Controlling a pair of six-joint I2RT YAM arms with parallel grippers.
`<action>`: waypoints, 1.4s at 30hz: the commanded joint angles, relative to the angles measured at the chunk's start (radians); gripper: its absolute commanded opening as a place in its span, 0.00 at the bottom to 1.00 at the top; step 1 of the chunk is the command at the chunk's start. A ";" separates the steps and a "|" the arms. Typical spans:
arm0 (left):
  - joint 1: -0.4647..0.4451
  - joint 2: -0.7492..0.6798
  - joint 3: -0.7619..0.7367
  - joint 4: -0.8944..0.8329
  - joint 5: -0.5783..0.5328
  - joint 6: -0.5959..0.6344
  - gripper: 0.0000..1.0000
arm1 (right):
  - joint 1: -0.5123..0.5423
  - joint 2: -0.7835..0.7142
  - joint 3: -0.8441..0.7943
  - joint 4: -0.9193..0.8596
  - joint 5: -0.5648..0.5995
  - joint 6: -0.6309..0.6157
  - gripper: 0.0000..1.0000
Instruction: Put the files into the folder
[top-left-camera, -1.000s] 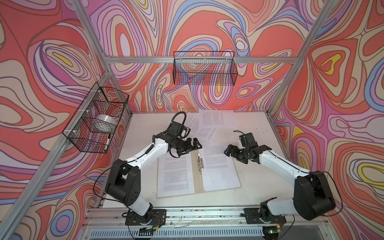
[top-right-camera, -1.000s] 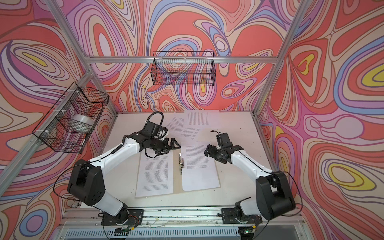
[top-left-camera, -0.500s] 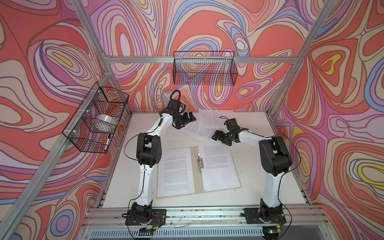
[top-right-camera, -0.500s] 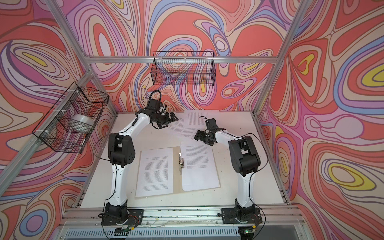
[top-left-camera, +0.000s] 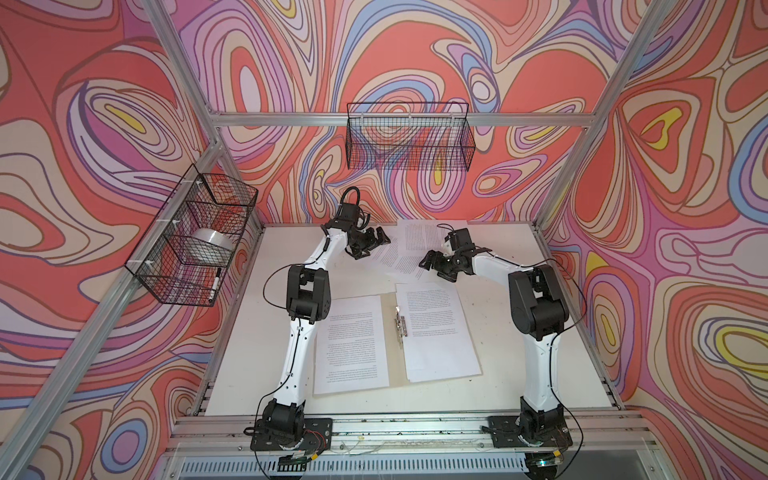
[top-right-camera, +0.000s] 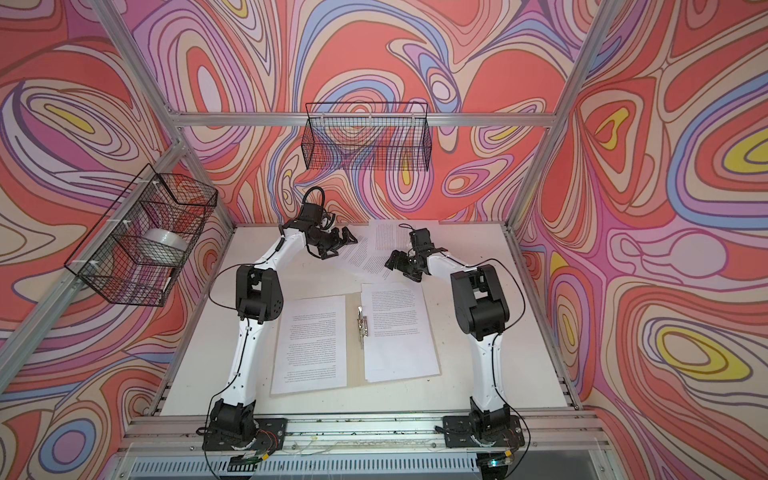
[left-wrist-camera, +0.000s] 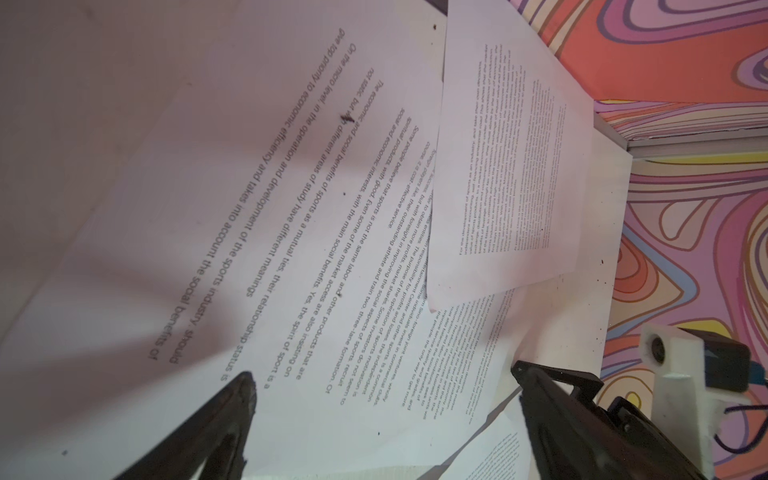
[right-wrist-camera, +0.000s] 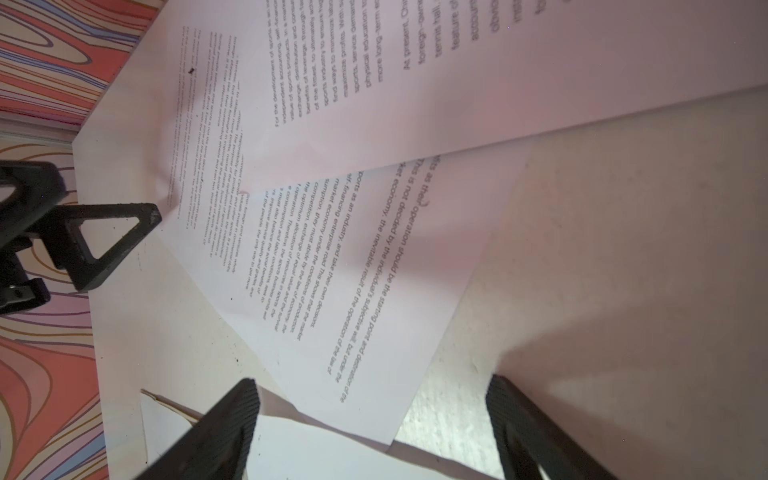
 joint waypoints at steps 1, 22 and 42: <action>0.005 0.036 -0.023 -0.029 0.023 0.024 1.00 | 0.000 0.052 0.013 -0.057 0.011 0.024 0.91; -0.036 -0.041 -0.277 -0.064 0.006 -0.006 1.00 | 0.024 0.200 0.115 0.076 -0.161 0.173 0.91; 0.000 -0.049 -0.343 -0.085 -0.025 0.007 1.00 | 0.036 0.128 -0.015 0.480 -0.405 0.400 0.92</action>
